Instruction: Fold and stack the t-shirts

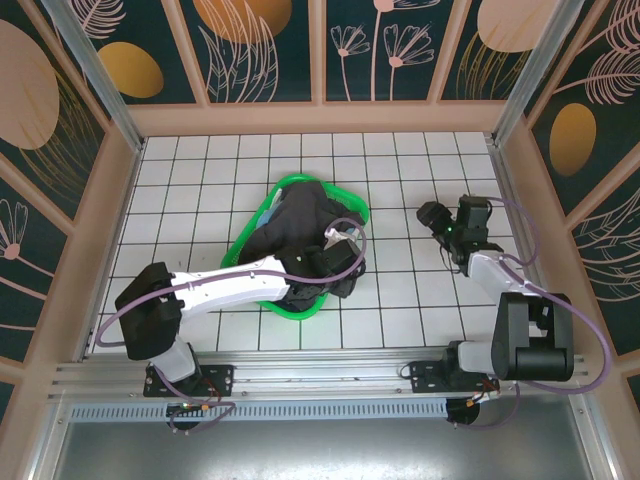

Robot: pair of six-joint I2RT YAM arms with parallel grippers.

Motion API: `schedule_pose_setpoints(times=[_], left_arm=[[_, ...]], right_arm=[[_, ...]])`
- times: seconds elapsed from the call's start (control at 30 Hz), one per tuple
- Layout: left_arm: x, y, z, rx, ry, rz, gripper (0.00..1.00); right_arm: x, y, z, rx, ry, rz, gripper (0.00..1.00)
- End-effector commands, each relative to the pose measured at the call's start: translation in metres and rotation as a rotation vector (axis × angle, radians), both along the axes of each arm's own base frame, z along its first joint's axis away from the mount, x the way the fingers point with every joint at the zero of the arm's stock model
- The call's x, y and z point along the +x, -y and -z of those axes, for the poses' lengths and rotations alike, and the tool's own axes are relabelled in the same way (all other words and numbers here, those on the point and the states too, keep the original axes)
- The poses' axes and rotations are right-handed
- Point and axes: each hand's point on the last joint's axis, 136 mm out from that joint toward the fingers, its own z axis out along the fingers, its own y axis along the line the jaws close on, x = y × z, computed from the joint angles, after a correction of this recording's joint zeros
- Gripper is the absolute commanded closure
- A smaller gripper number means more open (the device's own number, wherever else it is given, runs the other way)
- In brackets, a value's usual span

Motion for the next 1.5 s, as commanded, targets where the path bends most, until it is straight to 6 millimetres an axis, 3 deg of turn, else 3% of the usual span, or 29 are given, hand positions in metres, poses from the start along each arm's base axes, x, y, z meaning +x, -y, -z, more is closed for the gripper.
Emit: schedule_pose_setpoints(times=[0.0, 0.17, 0.27, 0.4, 0.5, 0.63, 0.7, 0.87, 1.03, 1.07, 1.2, 1.23, 1.33, 1.47], left_arm=[[-0.005, -0.036, 0.044, 0.215, -0.05, -0.058, 0.49], [0.003, -0.043, 0.041, 0.268, -0.003, -0.067, 0.54], [0.012, -0.048, 0.04, 0.294, 0.024, -0.081, 0.67], [0.034, -0.071, 0.032, 0.314, 0.074, -0.141, 0.82], [0.058, -0.1, 0.016, 0.346, 0.18, -0.137, 0.89], [0.094, -0.158, -0.008, 0.502, 0.295, -0.172, 0.93], [0.12, -0.187, -0.015, 0.494, 0.285, -0.224, 0.94], [0.169, -0.235, -0.026, 0.497, 0.389, -0.208, 1.0], [0.207, -0.292, -0.006, 0.629, 0.389, -0.226, 1.0], [0.222, -0.299, -0.015, 0.625, 0.421, -0.244, 1.0], [0.254, -0.331, -0.018, 0.593, 0.441, -0.256, 1.0], [0.262, -0.339, -0.007, 0.593, 0.414, -0.256, 1.0], [0.287, -0.361, -0.005, 0.601, 0.388, -0.285, 1.0], [0.307, -0.386, 0.001, 0.67, 0.364, -0.352, 1.0]], right_arm=[[-0.002, -0.002, -0.012, 0.017, 0.064, -0.043, 0.26], [-0.006, 0.007, -0.004, 0.028, 0.056, -0.033, 0.26], [-0.005, 0.007, -0.003, 0.037, 0.06, -0.036, 0.26], [-0.006, 0.008, -0.003, 0.036, 0.062, -0.035, 0.25], [-0.008, 0.014, -0.002, 0.032, 0.06, -0.025, 0.25], [-0.013, 0.026, -0.003, 0.032, 0.068, 0.006, 0.25], [-0.015, 0.031, -0.004, 0.035, 0.074, 0.016, 0.25], [-0.02, 0.042, -0.004, 0.031, 0.074, 0.028, 0.25], [-0.022, 0.051, -0.009, 0.032, 0.094, 0.044, 0.24], [-0.022, 0.051, -0.009, 0.034, 0.094, 0.042, 0.24], [-0.024, 0.053, -0.009, 0.038, 0.094, 0.041, 0.25], [-0.024, 0.054, -0.009, 0.036, 0.098, 0.043, 0.24], [-0.025, 0.057, -0.009, 0.03, 0.099, 0.05, 0.24], [-0.027, 0.06, -0.011, 0.022, 0.094, 0.054, 0.24]])
